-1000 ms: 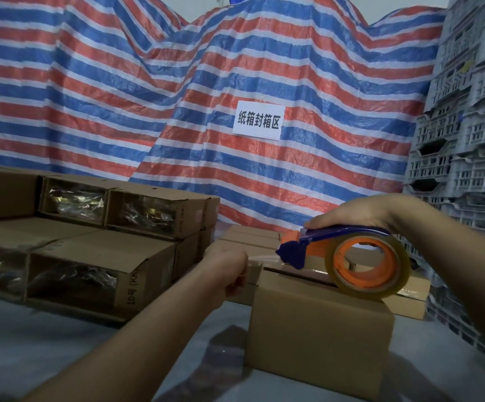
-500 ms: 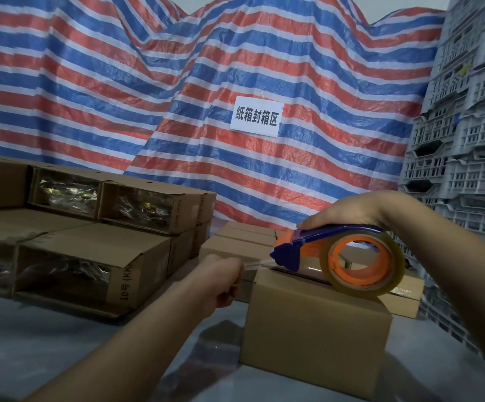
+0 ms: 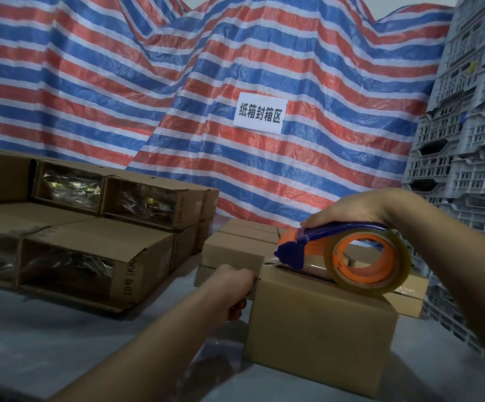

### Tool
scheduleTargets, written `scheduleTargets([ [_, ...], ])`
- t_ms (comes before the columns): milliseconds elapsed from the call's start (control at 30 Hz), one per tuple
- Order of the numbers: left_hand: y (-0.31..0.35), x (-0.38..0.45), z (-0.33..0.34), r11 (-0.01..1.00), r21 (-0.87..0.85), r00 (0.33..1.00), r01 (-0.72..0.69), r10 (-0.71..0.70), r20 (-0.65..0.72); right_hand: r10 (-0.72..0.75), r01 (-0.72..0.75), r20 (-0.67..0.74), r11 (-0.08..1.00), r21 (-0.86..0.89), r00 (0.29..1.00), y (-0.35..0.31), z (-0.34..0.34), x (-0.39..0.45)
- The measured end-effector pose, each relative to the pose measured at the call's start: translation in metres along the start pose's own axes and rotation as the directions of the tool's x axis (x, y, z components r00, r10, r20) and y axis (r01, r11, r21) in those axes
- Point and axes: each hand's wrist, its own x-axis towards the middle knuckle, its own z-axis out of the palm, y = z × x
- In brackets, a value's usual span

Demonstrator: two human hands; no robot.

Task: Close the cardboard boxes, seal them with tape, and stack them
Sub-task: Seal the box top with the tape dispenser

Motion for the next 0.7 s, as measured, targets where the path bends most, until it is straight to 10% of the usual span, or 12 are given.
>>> scheduleTargets([
  [533,0.0,-0.008,-0.004,0.987,0.127,0.992,0.102,-0.11,0.061,-0.11,0.103,-0.02,0.971,-0.216,0.994,0.0,-0.002,0.004],
  [700,0.008,-0.004,-0.014,0.934,0.318,0.978,-0.162,0.194,-0.074,-0.131,0.13,0.017,0.942,-0.31,0.991,0.0,-0.005,0.003],
])
